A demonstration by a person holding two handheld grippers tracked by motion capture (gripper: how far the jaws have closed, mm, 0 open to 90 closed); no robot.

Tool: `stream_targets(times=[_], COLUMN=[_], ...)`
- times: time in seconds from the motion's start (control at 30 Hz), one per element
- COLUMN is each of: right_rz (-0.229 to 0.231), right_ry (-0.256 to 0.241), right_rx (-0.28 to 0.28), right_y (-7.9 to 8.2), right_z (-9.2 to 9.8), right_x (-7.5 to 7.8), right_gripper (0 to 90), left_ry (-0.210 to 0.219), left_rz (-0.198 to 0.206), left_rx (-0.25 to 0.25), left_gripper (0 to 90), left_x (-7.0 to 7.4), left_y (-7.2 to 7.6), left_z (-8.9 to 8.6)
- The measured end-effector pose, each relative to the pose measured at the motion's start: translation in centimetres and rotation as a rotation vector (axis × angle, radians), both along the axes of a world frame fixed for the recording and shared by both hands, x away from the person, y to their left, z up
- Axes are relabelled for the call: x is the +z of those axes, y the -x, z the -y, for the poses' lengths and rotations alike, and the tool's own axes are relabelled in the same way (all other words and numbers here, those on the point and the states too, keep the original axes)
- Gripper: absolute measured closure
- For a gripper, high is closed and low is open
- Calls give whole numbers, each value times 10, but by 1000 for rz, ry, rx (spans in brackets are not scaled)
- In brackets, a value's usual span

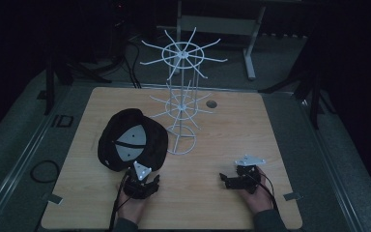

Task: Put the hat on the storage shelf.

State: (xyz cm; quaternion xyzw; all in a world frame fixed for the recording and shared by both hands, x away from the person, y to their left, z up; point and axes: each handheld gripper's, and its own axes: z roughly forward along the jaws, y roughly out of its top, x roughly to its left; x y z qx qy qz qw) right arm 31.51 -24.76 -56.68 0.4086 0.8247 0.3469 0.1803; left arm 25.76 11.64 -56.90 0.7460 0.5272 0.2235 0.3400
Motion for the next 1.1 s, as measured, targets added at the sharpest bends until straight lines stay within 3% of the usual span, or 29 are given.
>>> stream_targets(times=[0.23, 0.47, 0.67, 0.9, 1.0, 1.1], right_rz=[0, 0, 0, 0, 0, 0], right_ry=[0, 0, 0, 0, 0, 0], right_rx=[0, 0, 0, 0, 0, 0], right_y=[0, 0, 0, 0, 0, 0], right_z=[0, 0, 0, 0, 0, 0], right_x=[0, 0, 0, 0, 0, 0], right_gripper=[119, 119, 119, 118, 119, 119], left_ry=[124, 153, 171, 206, 221, 177], left_rz=[-46, -35, -30, -6, -32, -74], left_rx=[38, 38, 55, 134, 98, 55], left_gripper=[508, 636, 678, 602, 539, 507], left_x=[3, 9, 15, 23, 20, 12], left_y=[-10, -9, -5, -3, -8, -14], left_z=[-11, -21, -38, -65, -61, -48])
